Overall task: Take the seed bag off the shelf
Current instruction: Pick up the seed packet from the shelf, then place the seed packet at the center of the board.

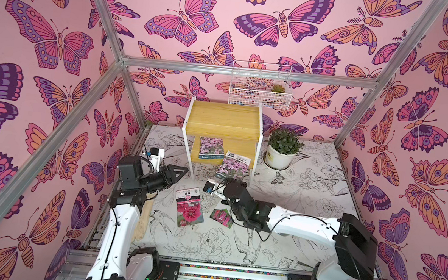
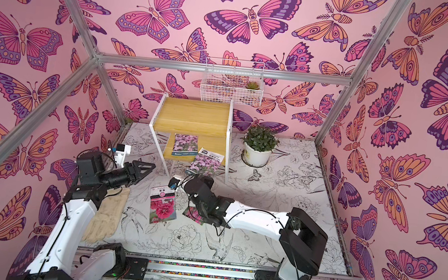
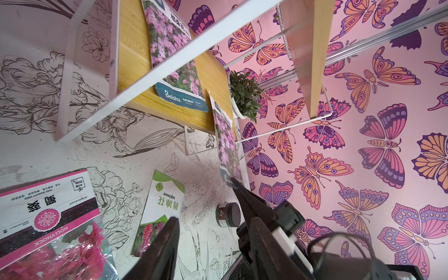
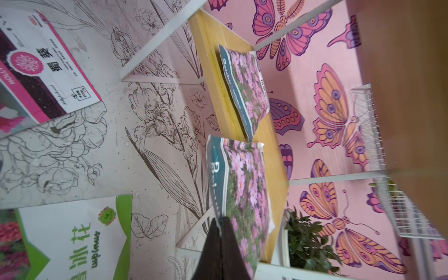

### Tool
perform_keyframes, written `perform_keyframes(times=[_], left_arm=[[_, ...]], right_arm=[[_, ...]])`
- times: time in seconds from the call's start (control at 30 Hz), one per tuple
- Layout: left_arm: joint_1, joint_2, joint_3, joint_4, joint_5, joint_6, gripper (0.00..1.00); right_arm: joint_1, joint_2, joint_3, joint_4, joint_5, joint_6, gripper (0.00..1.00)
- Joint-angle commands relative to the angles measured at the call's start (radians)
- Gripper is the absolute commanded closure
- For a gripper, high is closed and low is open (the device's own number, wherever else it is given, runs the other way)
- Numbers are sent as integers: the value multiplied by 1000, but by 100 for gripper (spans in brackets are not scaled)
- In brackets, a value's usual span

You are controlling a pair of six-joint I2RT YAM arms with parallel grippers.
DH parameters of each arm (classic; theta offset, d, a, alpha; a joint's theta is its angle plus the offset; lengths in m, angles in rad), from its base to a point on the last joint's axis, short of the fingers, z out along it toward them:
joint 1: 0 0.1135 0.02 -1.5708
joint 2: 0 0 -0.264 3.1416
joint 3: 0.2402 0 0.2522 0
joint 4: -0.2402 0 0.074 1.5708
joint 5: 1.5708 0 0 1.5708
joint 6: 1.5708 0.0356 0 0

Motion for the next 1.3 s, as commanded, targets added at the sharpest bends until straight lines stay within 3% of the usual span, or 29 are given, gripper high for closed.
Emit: perform_keyframes(times=[0.0,0.13,0.23,0.4,0.6,0.83,1.13,1.27], left_arm=[[-4,4,-5,-14,1,18,49],[-4,10,-2,-13,0,22,49],[-4,15,1,-13,-2,28,49],[-4,27,7,-12,-7,33,49],[-6,43,12,-8,-6,38,49],[-6,41,8,-7,-9,33,49],[-21,41,4,-3,-5,29,50],[-25,42,6,-4,-13,27,50]], right_arm=[[106,-102,-38,37,149,-75,100],[217,-228,-103,-38,255,-57,100],[271,-348,-148,-155,318,37,100],[279,-568,-265,-335,334,256,100],[277,-715,-393,-330,387,285,100],[242,-685,-463,-352,381,412,100],[218,-527,-491,-400,301,642,100],[230,-454,-444,-436,259,677,100]])
